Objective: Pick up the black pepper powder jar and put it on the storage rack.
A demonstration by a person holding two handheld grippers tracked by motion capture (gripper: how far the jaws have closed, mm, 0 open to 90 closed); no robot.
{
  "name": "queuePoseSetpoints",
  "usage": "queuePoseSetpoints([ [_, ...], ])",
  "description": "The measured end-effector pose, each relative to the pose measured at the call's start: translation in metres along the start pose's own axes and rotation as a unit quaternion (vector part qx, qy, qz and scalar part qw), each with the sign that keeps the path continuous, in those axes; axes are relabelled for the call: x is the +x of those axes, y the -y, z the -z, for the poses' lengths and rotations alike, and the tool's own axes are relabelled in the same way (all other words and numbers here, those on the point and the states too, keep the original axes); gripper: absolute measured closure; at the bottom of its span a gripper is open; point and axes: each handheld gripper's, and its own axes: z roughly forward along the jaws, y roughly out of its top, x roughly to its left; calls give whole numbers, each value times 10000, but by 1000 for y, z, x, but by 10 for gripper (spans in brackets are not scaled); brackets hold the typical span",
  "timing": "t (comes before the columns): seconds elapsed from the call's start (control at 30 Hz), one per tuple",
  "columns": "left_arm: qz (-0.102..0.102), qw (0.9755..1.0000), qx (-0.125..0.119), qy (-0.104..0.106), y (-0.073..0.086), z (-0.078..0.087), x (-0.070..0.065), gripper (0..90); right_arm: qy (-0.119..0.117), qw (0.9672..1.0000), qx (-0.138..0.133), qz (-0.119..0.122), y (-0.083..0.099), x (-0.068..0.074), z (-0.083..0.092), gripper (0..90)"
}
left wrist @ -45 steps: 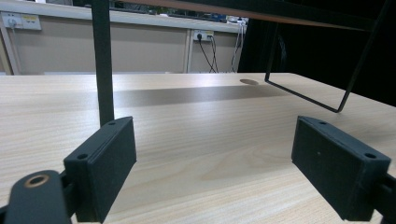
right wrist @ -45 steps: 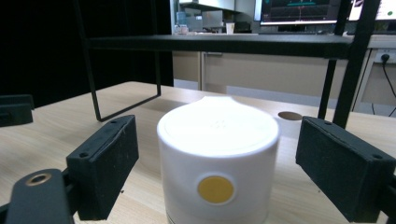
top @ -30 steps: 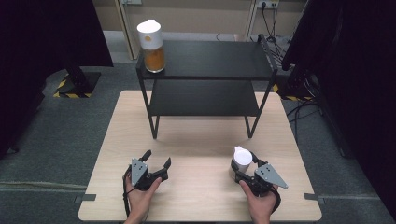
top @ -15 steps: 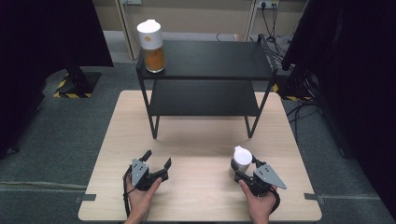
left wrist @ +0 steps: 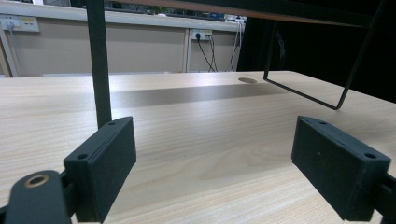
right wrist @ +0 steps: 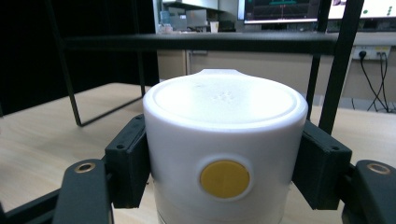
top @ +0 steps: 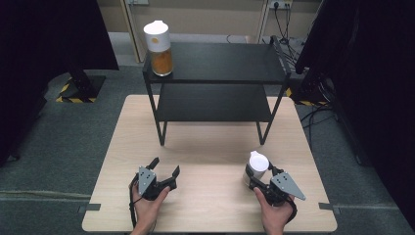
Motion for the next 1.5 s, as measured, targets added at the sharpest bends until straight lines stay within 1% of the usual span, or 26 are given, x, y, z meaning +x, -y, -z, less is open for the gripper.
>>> queuePoseSetpoints([
  [0.13,4,10000,2,-1,0,0,0,134,-4,9998,-202,22,-9,-1,2,307],
  [0.33,-2,10000,-2,1,0,0,0,134,37,9991,-401,97,-22,-2,3,307],
  [0.73,-24,10000,10,4,0,0,-1,134,72,9980,-620,99,-34,-3,3,308],
  [1.17,-23,10000,10,15,0,0,0,135,68,9949,-986,204,-66,-7,-9,308],
  [1.5,-23,10000,13,16,0,0,-1,134,50,9931,-1142,246,-83,-7,-19,308],
])
